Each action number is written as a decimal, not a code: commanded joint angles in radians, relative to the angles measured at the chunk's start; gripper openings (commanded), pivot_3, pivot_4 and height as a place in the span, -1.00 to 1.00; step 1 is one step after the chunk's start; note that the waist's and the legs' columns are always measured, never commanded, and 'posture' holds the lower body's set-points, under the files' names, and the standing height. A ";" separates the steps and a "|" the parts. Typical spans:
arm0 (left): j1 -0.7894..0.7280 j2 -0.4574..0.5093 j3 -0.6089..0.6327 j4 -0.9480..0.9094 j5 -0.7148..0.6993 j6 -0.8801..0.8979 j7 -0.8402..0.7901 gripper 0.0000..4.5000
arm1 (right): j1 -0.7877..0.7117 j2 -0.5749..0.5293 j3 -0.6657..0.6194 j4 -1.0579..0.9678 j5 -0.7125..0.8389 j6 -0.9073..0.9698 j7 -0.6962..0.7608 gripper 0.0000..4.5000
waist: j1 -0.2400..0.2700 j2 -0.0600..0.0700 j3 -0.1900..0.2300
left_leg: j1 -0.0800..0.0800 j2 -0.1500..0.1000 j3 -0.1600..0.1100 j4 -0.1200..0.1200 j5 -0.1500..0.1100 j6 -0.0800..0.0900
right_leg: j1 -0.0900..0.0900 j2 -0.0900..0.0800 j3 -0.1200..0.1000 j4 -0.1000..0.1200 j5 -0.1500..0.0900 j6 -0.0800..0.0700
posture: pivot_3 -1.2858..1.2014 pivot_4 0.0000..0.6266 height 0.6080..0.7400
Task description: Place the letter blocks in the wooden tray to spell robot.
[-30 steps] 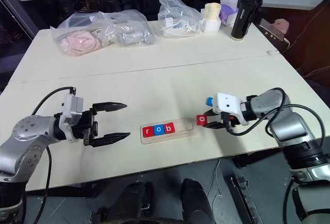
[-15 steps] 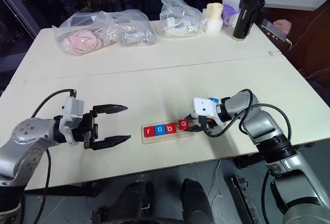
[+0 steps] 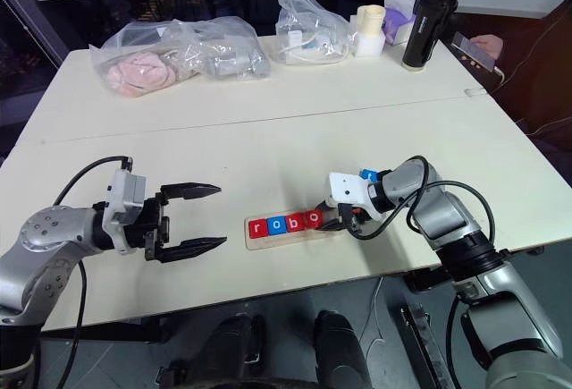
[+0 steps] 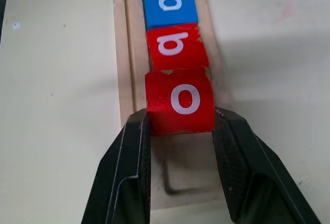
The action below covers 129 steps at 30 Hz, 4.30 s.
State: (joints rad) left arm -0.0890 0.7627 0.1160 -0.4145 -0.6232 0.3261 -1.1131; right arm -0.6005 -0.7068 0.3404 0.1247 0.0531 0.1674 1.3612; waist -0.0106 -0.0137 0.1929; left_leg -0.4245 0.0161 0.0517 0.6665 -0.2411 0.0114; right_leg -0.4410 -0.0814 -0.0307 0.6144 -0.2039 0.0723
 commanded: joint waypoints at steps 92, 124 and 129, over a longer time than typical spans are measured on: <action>-0.056 -0.037 -0.031 0.015 0.011 -0.026 0.008 1.00 | 0.179 0.378 -0.465 -0.682 0.100 1.447 -1.131 -0.48 | -0.007 0.001 -0.001 | -0.002 0.000 -0.001 -0.003 0.000 0.000 | -0.003 0.000 -0.001 -0.002 0.000 -0.001 | 0.03 -0.52 1.00; -0.058 -0.051 -0.043 0.013 0.023 -0.030 0.004 1.00 | 0.415 -0.404 -0.245 -0.616 0.158 0.255 -0.290 0.98 | 0.000 -0.002 0.000 | -0.004 -0.001 -0.001 -0.016 -0.001 0.001 | -0.001 -0.001 -0.002 -0.020 -0.004 0.006 | 0.03 -0.52 1.00; -0.055 -0.051 -0.047 0.007 0.030 -0.036 0.005 1.00 | 0.360 -0.394 -0.195 -0.340 0.106 -0.024 -0.158 0.98 | -0.001 -0.002 0.000 | -0.002 -0.001 0.001 -0.015 -0.001 0.001 | -0.001 0.000 -0.001 -0.018 -0.003 0.005 | 0.03 -0.52 1.00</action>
State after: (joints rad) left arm -0.1386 0.7082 0.0615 -0.3770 -0.5964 0.3077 -1.1087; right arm -0.2079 -1.1116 0.1535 -0.2677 0.1677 0.2143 1.1711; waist -0.0118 -0.0152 0.1928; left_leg -0.4266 0.0153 0.0530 0.6517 -0.2423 0.0124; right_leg -0.4420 -0.0816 -0.0314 0.5972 -0.2071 0.0776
